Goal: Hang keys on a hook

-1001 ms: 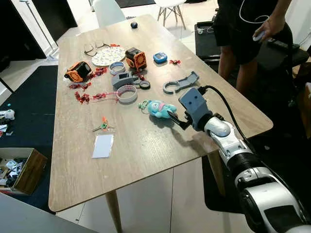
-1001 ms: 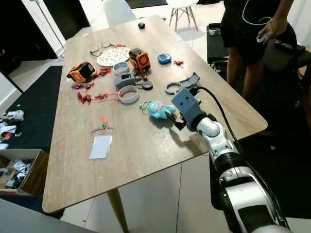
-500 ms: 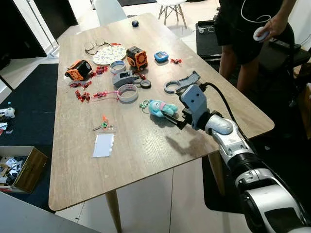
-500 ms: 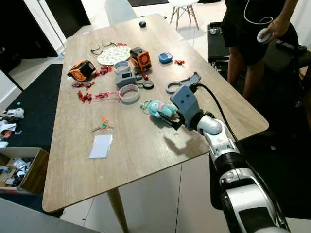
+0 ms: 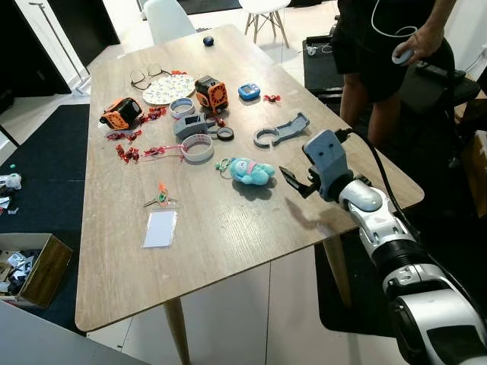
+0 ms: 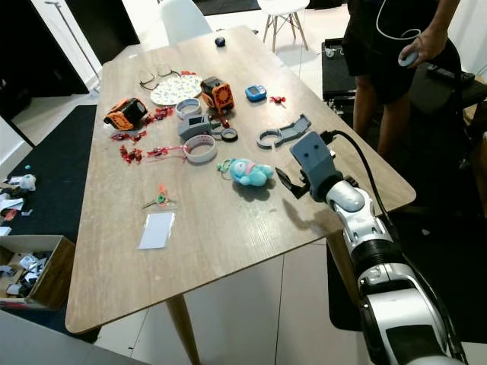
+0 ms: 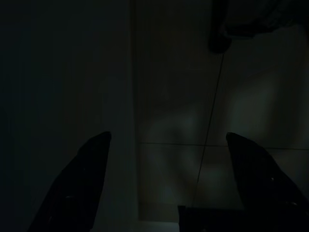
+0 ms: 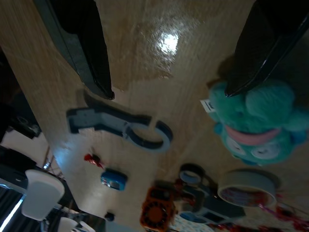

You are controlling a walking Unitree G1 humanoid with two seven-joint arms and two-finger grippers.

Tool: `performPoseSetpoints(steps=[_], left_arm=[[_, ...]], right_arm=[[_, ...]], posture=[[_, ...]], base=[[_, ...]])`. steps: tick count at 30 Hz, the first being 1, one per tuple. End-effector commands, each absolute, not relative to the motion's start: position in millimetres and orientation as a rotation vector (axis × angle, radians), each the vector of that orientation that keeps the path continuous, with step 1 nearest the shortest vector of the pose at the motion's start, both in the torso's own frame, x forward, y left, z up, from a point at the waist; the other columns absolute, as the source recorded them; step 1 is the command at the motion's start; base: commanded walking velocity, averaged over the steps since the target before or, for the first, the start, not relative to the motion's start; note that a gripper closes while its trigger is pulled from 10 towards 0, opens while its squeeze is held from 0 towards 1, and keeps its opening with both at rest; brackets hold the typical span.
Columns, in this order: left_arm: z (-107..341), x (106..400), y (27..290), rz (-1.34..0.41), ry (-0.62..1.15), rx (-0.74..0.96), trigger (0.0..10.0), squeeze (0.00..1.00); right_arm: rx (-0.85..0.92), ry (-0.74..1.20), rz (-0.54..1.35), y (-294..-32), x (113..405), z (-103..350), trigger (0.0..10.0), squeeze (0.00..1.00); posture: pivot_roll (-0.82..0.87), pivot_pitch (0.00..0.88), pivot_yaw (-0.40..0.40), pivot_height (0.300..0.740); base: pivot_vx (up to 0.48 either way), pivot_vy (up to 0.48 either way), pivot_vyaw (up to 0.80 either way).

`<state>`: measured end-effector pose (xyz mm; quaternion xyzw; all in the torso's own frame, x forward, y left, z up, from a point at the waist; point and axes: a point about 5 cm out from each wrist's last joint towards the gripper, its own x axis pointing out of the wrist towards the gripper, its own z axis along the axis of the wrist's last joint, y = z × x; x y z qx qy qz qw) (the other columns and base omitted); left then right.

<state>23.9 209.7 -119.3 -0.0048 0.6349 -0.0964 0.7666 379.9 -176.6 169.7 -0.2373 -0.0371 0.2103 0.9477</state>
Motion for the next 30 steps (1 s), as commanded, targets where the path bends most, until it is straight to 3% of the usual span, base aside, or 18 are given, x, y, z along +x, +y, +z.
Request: performPoseSetpoints(steps=[1, 15, 30], left_arm=[[-118.9, 19.2, 214.7, -0.206, 1.404, 0.007, 10.0, 0.00], [-118.4, 25.7, 215.5, -0.210, 1.396, 0.010, 10.0, 0.00], [-117.6, 31.4, 218.9, -0.214, 1.381, 0.056, 10.0, 0.00]], right_arm=[[-0.477, -0.042, 0.422, -178.0, 378.2, 161.2, 10.0, 0.00], [-0.409, -0.044, 0.376, -176.0, 375.1, 151.2, 10.0, 0.00], [-0.389, -0.071, 0.369, -172.0, 374.6, 151.8, 10.0, 0.00]], posture=[[-0.14, 0.080, 0.135, 0.740], [-0.13, 0.045, 0.141, 0.740], [-0.13, 0.032, 0.148, 0.740]], base=[[0.000, -0.439, 0.00], [0.000, -0.461, 0.00], [0.000, 0.000, 0.00]])
